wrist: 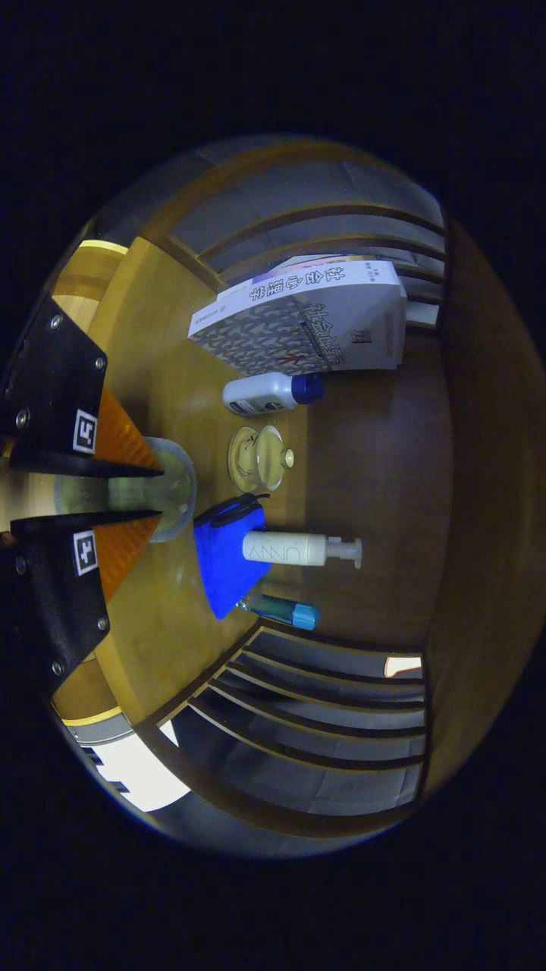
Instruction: Pull open the drawer, take out the items inside it, and place them on the countertop above the cabinet.
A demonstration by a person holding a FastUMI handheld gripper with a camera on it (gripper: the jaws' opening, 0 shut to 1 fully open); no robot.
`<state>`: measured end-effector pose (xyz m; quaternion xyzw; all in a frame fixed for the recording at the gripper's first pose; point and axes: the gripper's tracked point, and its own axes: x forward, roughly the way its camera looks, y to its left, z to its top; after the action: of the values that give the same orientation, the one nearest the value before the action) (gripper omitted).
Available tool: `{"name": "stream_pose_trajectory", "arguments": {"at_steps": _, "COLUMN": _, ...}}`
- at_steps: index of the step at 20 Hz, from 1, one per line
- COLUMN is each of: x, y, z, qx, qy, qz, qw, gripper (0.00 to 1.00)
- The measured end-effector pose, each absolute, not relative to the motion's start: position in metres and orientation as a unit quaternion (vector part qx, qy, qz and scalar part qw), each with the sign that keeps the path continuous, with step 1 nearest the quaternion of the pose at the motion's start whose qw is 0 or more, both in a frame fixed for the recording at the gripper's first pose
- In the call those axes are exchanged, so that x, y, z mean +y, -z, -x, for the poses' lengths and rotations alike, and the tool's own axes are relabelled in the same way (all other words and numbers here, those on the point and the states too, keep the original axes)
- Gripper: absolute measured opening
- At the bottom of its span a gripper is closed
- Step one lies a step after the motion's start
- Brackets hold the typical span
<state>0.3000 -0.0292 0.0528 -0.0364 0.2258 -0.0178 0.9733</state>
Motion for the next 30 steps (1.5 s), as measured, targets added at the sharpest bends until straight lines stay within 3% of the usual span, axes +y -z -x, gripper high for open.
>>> {"name": "stream_pose_trajectory", "arguments": {"at_steps": 3, "x": -0.032, "y": -0.056, "z": -0.303, "qx": 0.211, "qy": 0.017, "qz": 0.027, "qw": 0.977, "gripper": 0.29}}
{"name": "stream_pose_trajectory", "arguments": {"at_steps": 7, "x": -0.038, "y": -0.07, "z": -0.296, "qx": 0.168, "qy": 0.016, "qz": -0.006, "qw": 0.986, "gripper": 0.81}}
{"name": "stream_pose_trajectory", "arguments": {"at_steps": 9, "x": -0.043, "y": -0.083, "z": -0.283, "qx": 0.134, "qy": 0.018, "qz": -0.019, "qw": 0.991, "gripper": 0.94}}
{"name": "stream_pose_trajectory", "arguments": {"at_steps": 15, "x": -0.045, "y": -0.12, "z": -0.222, "qx": 0.044, "qy": 0.017, "qz": -0.011, "qw": 0.999, "gripper": 0.94}}
{"name": "stream_pose_trajectory", "arguments": {"at_steps": 30, "x": -0.019, "y": -0.102, "z": -0.097, "qx": -0.033, "qy": 0.002, "qz": 0.014, "qw": 0.999, "gripper": 0.94}}
